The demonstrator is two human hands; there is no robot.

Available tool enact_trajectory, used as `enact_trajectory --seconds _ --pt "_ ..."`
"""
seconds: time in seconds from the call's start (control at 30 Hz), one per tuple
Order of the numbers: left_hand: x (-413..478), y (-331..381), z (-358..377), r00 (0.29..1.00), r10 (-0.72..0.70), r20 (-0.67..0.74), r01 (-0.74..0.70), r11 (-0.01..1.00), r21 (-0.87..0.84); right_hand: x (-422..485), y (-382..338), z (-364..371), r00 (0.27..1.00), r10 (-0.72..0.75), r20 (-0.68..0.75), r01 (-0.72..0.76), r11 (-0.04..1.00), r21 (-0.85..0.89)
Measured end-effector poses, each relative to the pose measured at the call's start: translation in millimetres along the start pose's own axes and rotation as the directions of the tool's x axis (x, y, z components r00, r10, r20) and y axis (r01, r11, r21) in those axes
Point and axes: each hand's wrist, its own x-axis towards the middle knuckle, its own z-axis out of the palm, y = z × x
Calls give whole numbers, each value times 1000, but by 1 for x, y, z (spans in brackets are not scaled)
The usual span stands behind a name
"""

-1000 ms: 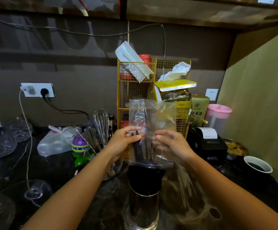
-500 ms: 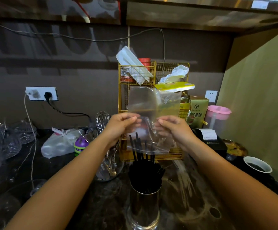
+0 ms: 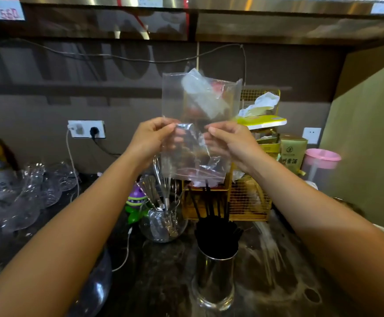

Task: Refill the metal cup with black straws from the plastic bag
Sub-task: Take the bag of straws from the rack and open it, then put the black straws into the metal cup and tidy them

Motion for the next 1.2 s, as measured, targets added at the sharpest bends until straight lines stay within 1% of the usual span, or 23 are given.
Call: enact_trajectory --seconds 0.1,0.2,0.27,0.37,0.47,0.53,0.6,0.7,0.77,0.8,0.87,0.93,1.0,1.03,1.07,1.1,1.13,1.17,1.2 --pt "-10 -3 -9 996 -28 -89 34 998 60 -1 7 16 999 37 -5 -36 999 28" --pt "-33 -15 -26 970 -83 -229 117 983 139 -16 24 45 990 139 -26 -138 990 34" --pt "-56 -35 -35 949 -129 -287 190 962 198 -32 50 70 984 168 -65 -171 984 -49" --pt "-91 -79 -38 919 -156 -361 273 914 301 -54 92 100 988 125 -86 -142 961 -239" --pt "-125 -122 -38 910 -194 -365 355 821 448 -75 131 111 987 137 -85 -159 913 -374" --pt "-149 -138 -33 905 -232 -358 390 790 473 -89 160 111 980 180 -85 -199 884 -424" --pt "-170 -152 -26 893 -277 -354 430 754 497 -103 187 109 967 239 -86 -250 832 -496" --pt "-197 -176 -16 871 -359 -334 490 683 541 -125 222 105 959 278 -64 -257 747 -613" --pt "-214 -193 -12 860 -423 -284 506 641 578 -141 242 106 944 327 -34 -258 674 -693" --pt "-222 -202 -11 857 -454 -243 497 601 626 -149 253 107 938 347 -20 -253 641 -725" --pt "-235 -221 -12 833 -520 -191 469 478 743 -163 270 109 925 379 3 -239 592 -770" --pt "-244 -232 -11 799 -571 -190 445 348 825 -173 281 109 923 384 32 -201 550 -811" --pt "-250 -238 -12 804 -568 -176 383 268 884 -179 284 108 920 383 83 -124 486 -865" --pt "-253 -241 -13 824 -546 -151 317 224 922 -183 284 107 934 341 109 -64 459 -886" --pt "-255 -245 -15 862 -495 -111 237 199 951 -185 286 105 952 275 138 8 427 -904" --pt "-256 -248 -17 898 -434 -69 163 184 969 -187 288 104 955 247 163 56 390 -919" --pt "-257 -251 -19 909 -415 -35 124 191 974 -187 293 103 960 227 164 83 327 -941" --pt "-255 -253 -21 910 -414 -1 84 184 979 -186 293 102 951 249 185 110 289 -951" --pt "-254 -253 -22 874 -484 35 62 185 981 -186 293 100 940 266 215 138 280 -950"
